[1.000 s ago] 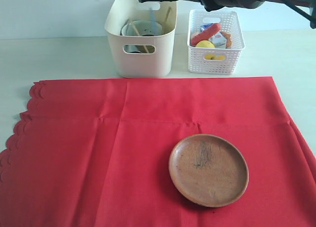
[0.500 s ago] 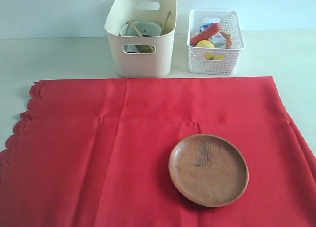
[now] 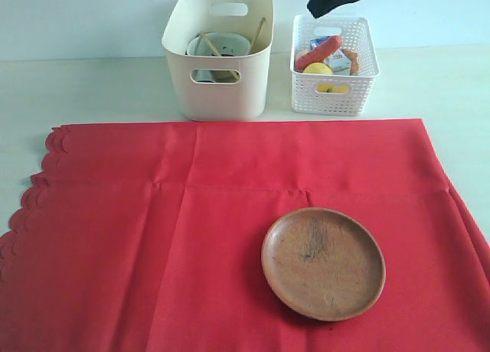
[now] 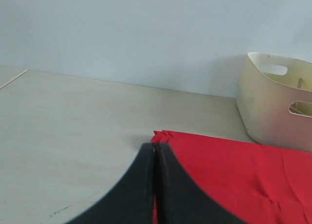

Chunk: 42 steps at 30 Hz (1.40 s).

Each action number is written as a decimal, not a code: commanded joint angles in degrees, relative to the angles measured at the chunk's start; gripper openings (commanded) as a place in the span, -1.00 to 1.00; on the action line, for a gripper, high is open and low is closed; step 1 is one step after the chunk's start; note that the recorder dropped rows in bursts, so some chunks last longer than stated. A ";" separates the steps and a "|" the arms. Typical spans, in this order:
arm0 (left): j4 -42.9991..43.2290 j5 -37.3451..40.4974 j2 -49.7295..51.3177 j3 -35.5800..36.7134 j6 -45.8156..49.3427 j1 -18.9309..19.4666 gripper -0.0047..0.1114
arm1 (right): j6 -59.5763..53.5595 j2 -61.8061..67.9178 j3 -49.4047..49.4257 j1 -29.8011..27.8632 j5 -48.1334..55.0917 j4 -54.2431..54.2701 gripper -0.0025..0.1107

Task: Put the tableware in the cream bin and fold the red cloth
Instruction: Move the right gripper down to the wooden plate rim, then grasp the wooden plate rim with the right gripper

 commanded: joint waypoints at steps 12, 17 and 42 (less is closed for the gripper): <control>-0.20 -0.15 -0.29 0.19 0.32 0.10 -0.92 | -4.30 -25.02 39.31 -1.03 -4.15 8.07 -0.28; -0.20 -0.15 -0.29 0.19 0.32 0.10 -0.92 | -4.20 -26.67 50.26 -1.03 -4.41 12.37 -0.28; -0.20 -0.15 -0.29 0.19 0.32 0.10 -0.92 | -0.01 -16.85 61.27 -0.88 -15.84 9.77 0.00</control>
